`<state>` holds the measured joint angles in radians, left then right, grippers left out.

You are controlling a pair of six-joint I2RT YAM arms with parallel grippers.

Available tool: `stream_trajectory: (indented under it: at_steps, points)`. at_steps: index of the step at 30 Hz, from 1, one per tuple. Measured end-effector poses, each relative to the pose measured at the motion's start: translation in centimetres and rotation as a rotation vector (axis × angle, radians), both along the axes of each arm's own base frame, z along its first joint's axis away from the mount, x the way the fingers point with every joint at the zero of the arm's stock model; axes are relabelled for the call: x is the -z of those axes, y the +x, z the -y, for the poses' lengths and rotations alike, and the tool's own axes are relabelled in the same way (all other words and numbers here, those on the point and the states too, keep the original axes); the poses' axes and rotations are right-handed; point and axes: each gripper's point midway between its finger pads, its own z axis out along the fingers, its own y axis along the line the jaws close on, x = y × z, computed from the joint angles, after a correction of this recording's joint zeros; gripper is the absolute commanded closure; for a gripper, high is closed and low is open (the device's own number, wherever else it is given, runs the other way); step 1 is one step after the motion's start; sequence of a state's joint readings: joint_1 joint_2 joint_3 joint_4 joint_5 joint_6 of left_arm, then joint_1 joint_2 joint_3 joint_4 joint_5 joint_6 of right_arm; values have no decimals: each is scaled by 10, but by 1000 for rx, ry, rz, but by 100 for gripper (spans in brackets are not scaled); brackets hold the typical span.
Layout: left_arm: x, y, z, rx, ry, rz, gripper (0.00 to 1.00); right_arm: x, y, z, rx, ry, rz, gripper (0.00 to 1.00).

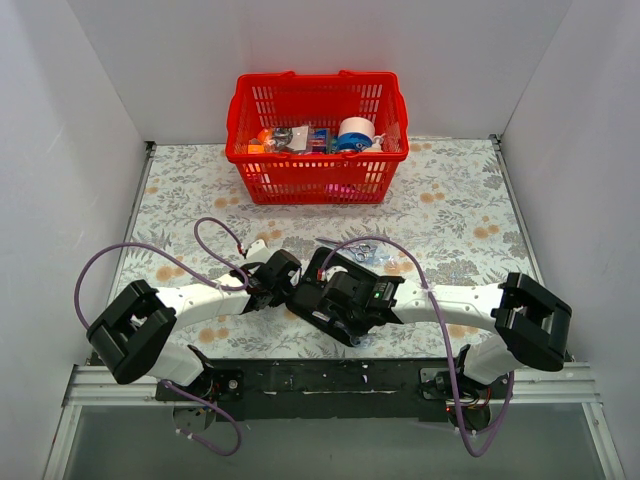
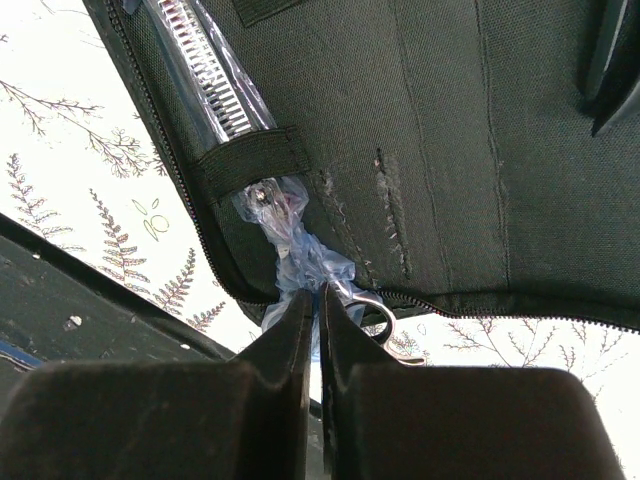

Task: Sort the hair-cutting tools
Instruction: Place the scissors in the hairdressing tool bag.

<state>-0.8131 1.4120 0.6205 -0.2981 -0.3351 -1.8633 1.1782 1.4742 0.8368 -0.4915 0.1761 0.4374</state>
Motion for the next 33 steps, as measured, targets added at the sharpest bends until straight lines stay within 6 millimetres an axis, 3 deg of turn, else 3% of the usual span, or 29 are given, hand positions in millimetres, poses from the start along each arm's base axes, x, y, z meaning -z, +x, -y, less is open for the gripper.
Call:
stream_trajectory:
  at_steps: [2, 33]
  points:
    - [0, 0, 0, 0, 2, -1, 100, 0, 0, 0, 0, 0, 0, 99]
    - [0, 0, 2, 18, 43, 17, 100, 11, 0, -9, -24, 11, -48, 99]
